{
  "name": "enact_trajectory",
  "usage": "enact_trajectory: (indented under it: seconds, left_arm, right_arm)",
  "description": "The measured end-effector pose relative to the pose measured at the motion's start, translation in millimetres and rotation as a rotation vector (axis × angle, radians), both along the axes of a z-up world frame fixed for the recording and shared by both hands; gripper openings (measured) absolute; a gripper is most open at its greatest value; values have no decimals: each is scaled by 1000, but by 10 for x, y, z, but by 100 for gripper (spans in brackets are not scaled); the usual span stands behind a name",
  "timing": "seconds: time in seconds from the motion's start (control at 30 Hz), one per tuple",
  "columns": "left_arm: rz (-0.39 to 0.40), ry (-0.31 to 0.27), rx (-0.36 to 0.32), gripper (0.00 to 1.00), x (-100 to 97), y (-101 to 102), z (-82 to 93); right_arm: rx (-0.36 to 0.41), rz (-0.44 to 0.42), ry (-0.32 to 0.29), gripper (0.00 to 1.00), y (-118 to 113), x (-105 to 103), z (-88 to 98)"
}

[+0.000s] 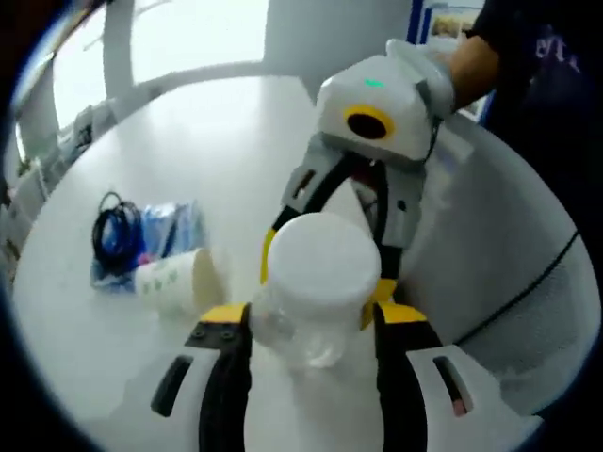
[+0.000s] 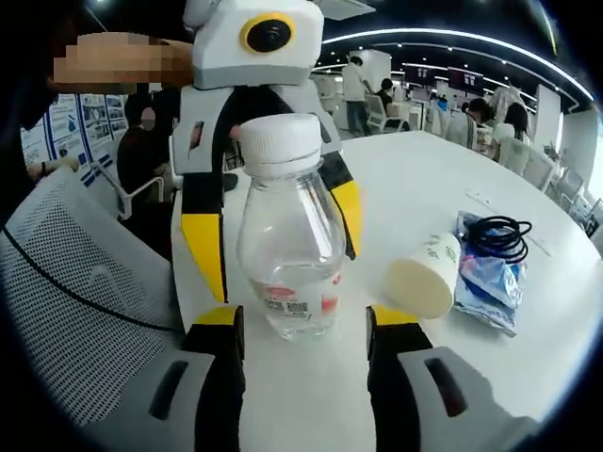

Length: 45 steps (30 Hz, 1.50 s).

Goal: Arrange the tabletop items into an orderly group along one side of the table until the central work area is clear of visible clutter.

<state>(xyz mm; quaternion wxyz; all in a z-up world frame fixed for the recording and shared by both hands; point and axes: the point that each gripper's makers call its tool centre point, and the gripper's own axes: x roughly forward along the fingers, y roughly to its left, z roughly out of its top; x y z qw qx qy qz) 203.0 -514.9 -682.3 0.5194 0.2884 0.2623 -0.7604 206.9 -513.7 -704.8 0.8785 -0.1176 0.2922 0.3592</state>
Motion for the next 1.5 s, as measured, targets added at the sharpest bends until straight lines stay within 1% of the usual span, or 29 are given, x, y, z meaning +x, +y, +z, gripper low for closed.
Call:
enact_trajectory:
  seconds: [0.07,0.2,0.23,0.27,0.3,0.37,0.5,0.6,0.67,0.8,0.93,1.0,1.27,1.33,1.5]
  left_arm:
    - [-3,-6,0,49,0,-7,-10]
    - [-14,-15,5,49,2,-4,-42]
    - [-16,-17,3,48,4,-6,-46]
    - [-19,-17,1,48,3,-8,-45]
    - [-21,-20,0,48,5,-9,-43]
    - [-24,-24,1,48,13,-8,-52]
    - [-48,-34,1,48,22,10,-84]
    - [-59,-36,1,48,29,20,-89]
    - [-66,-35,-5,48,34,16,-85]
    - [-80,-33,-18,48,41,-11,-81]
    - [-90,-33,-20,49,58,-25,-99]
    - [-101,-28,-16,49,40,-33,-108]
    - [-145,-33,10,49,0,-47,-177]
    - [-148,-46,8,48,13,-60,-181]
    - [-149,-55,-2,48,44,-85,-160]
  right_arm:
    - [1,-5,-1,56,-31,-16,38]
    - [-9,-35,-31,60,-134,-19,173]
    - [-10,-43,-50,63,-162,-9,228]
    - [-24,-49,-56,67,-194,-15,241]
    - [-19,-54,-74,70,-214,-6,293]
    - [-16,-60,-77,74,-238,-8,331]
    - [-4,-105,-84,78,-369,-15,458]
    - [0,-127,-76,80,-469,-61,514]
    - [5,-148,-64,84,-539,-95,543]
    - [-11,-194,-75,86,-755,-163,627]
    - [1,-242,-74,89,-891,-200,714]
    - [1,-261,-83,89,-963,-226,762]
    - [-1,-307,-83,94,-1120,-330,814]
    - [2,-320,-85,95,-1167,-380,825]
    - [11,-353,-98,100,-1255,-479,871]
